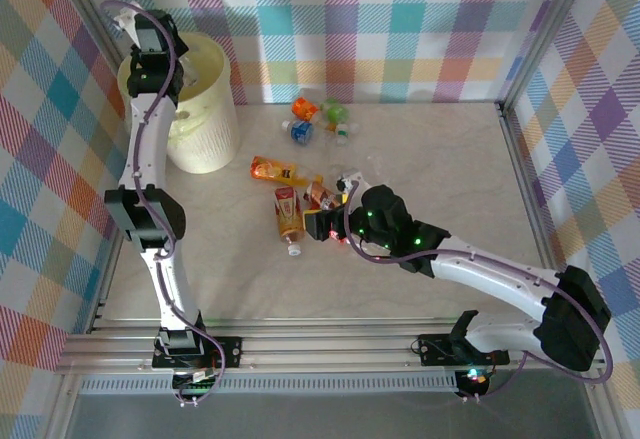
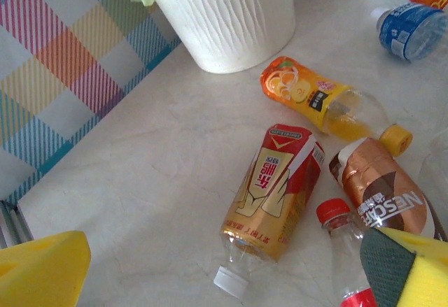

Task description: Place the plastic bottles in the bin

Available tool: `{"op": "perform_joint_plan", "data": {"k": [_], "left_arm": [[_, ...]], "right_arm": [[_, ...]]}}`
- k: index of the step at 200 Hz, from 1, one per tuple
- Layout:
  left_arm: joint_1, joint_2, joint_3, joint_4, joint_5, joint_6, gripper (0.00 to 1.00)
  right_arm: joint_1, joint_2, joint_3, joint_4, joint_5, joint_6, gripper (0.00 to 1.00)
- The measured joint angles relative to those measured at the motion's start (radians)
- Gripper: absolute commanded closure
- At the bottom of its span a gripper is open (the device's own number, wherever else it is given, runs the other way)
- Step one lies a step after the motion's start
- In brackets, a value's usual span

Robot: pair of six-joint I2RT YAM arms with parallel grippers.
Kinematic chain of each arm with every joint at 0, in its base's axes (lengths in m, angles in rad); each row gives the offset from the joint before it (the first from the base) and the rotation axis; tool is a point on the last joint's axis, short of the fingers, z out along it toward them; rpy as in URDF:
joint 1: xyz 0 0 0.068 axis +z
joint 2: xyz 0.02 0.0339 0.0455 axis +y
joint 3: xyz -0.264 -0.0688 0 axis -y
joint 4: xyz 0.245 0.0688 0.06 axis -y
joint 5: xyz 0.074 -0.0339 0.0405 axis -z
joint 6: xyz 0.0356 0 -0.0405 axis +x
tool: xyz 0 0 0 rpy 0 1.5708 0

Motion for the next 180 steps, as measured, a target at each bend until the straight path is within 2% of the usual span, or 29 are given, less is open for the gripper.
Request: {"op": "perform_joint_plan", "data": {"k": [34,108,180], "left_arm": [[0.014,0.037,0.003,-0.068,0.070,0.029,0.54],[0.025,0.083,0.003,-0.112,0.225,0.070,0.44],[0.025,0.089,0.011,-0.134,0.341,0.100,0.18]], "right_arm": [[0.000,0.039,0.043,-0.027,-0.013,0.004,0.00],[0.000,0.091,0.113,-0.088,-0.031,0.018,0.00],[0.000,0.092,0.113,-0.116,-0.019,0.026,0.00]]}}
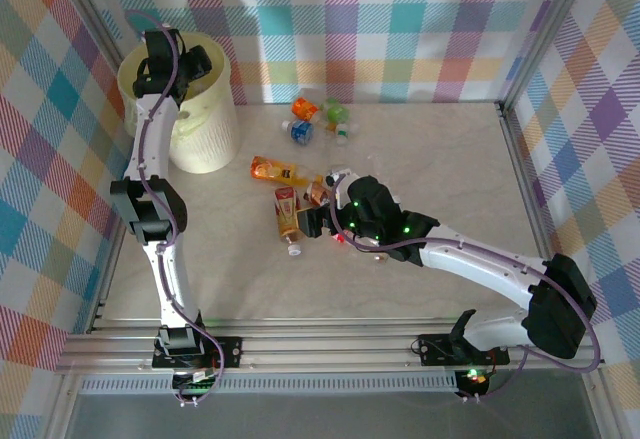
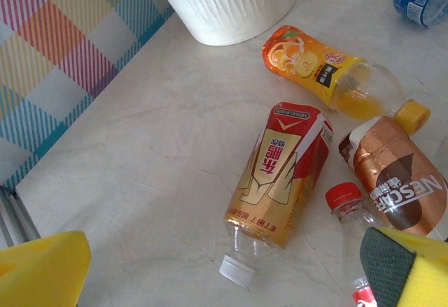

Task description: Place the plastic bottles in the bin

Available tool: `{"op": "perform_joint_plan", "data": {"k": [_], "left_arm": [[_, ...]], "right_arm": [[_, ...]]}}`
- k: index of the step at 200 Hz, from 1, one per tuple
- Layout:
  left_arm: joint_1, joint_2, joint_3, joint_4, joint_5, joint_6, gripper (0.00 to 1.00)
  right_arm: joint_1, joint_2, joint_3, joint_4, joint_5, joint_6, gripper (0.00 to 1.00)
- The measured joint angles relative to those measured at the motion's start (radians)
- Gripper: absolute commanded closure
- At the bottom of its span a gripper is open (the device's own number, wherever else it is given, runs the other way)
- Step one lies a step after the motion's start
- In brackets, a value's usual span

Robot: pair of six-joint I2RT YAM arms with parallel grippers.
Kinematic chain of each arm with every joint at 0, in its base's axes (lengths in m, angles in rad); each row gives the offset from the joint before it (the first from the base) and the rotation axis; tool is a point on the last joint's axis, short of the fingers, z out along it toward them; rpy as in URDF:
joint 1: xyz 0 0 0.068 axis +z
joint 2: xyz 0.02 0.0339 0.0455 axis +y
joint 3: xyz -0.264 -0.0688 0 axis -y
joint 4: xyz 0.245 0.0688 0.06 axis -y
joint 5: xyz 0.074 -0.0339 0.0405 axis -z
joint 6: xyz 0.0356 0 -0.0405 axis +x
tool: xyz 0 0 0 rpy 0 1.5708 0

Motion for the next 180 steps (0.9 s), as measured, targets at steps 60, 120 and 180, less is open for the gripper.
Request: {"op": "perform_joint_plan", "data": {"k": [60,120,180], "left_arm": [[0.000,-0.002,0.009,0.000,0.013,-0.021,0.10],[0.000,-0.043,0.009,-0.026,0.067,-0.076,0.03],[0.000,-0.119,-0.014,-0.028,0.171,-0.138,0.00]], "right_arm": [[0.000,0.001,0.000,-0.024,0.087,0.033,0.00],[-0.001,0.006,0.000,-0.064,0.163,0.076,0.00],[-0.035,0.031,0.000,-0.097,0.168,0.108,0.00]]}}
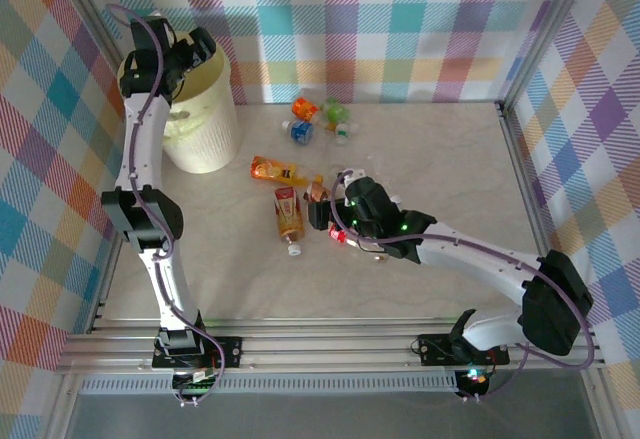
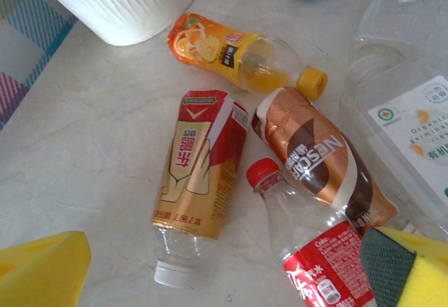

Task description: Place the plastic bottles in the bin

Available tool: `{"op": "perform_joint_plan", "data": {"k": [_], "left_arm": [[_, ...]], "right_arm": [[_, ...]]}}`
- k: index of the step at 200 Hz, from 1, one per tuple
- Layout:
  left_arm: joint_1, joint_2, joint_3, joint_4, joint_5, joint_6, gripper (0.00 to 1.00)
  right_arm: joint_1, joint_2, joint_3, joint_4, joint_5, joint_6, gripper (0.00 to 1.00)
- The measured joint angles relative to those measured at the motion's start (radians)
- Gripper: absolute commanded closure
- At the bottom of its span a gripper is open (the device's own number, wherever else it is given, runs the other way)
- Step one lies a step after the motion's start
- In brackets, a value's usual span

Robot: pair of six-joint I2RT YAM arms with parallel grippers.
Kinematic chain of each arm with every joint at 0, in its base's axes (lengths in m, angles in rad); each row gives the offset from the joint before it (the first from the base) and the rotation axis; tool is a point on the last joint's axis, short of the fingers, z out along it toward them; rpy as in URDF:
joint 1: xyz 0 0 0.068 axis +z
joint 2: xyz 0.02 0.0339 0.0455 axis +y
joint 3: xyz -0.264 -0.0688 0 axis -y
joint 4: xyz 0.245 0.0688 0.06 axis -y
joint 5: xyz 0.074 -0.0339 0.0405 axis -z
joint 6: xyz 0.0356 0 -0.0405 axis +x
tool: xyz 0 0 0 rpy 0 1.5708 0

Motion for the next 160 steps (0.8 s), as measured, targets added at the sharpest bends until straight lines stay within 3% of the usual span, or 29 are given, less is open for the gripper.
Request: {"op": "perform_joint_plan", "data": {"k": [36,78,160], "left_arm": [[-0.014,-0.109,-0.106,0.007,0.087,-0.011,0.00],[-0.073,-0.260,-0.255,0.006,0.164,-0.010,0.00],[-0.099,-0.761,-0.917,0.084,0.244,-0.079,0.00]], "right_arm": [[-0.024,0.040,0.002,-0.021,-0.101,-0.010,0.00],[-0.019,0.193,0.077,-0.053,-0.180,0.013,0.00],[0.091,0.452,0.306,-0.112,-0.098,0.054,0.00]]}}
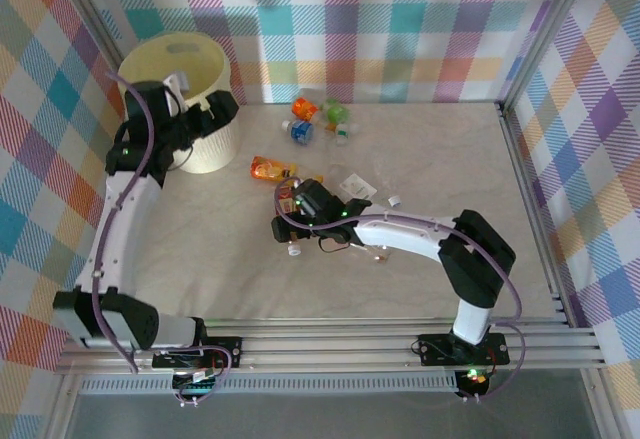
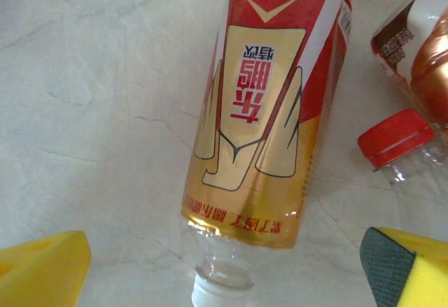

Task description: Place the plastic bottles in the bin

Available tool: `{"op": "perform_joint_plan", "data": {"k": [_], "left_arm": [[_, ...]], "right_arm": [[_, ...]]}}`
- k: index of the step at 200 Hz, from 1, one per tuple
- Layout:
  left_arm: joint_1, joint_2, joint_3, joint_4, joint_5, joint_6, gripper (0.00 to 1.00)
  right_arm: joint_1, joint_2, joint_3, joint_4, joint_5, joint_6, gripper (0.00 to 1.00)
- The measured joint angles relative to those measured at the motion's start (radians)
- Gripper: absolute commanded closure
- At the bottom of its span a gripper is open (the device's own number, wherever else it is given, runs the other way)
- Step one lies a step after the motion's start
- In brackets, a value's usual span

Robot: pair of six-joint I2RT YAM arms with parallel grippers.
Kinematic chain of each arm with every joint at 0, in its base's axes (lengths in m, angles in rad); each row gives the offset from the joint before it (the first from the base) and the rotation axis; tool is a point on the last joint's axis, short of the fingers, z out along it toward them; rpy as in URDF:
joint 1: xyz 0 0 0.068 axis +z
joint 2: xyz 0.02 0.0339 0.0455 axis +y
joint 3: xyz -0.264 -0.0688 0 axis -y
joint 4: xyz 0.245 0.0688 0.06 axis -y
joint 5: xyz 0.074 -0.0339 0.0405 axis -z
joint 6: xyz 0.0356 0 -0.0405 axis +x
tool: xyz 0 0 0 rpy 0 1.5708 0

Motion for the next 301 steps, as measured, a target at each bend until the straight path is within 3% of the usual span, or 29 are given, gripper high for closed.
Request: {"op": "perform_joint_plan", "data": {"k": [77,141,193,252,301], "left_arm": [[0.000,-0.265,-0.317,-0.082,-0.044,-0.015,0.00],[0.000,-0.290,-0.470,-0.102,-0.094,-0.075,0.00],[0.000,-0.290,-0.512,-0.074,-0.095,-0.102,0.00],[0.000,-0.290,-0.554,0.016,0.001,-0.133,0.00],[-0.038,-0.280,-0.556,0.165,0.140,-0.176,0.00]], "right_arm": [[0.035,0.156,0.085,-0.022,0.100,0.017,0.01],[0.038,0.269,0.160,-0.025,0.130,0.017,0.10],[0.038,0.296,0.163,-0.003,0.143,-0.021,0.29],[0.038,0.162,0.039,0.090,0.133,-0.109,0.46],[0.038,-0.066,-0.071,0.192,0.100,-0.202,0.49]]}}
